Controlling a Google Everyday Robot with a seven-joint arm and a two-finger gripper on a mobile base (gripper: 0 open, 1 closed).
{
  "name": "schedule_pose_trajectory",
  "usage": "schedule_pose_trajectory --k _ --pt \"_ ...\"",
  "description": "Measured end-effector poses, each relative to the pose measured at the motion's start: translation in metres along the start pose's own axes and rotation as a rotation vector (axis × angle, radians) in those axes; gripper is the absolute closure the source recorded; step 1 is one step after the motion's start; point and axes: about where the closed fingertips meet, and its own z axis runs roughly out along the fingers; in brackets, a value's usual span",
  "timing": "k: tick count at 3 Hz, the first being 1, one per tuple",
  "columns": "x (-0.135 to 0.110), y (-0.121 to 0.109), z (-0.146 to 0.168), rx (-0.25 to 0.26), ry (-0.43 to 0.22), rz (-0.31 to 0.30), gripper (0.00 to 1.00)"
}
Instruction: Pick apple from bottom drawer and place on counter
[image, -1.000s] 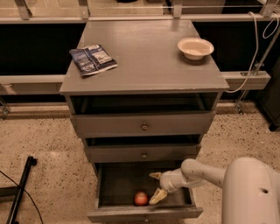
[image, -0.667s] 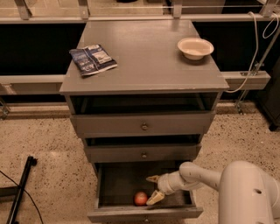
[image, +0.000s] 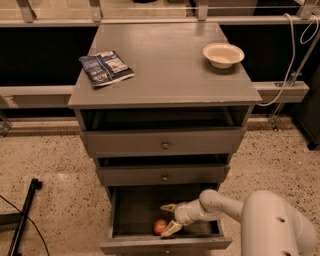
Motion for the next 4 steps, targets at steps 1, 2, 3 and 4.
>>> schedule_pose_trajectory --k 1,2,3,4 --pt "0.004 -0.004 0.013 0.008 -0.016 -0.014 0.30" --pt "0.009 -0.006 0.017 0.011 -0.021 -0.009 0.34" --pt "0.019 -0.006 0.022 0.007 -0.020 0.012 0.35" --pt "0.028 -0.005 0.029 0.000 -0.018 0.033 0.36"
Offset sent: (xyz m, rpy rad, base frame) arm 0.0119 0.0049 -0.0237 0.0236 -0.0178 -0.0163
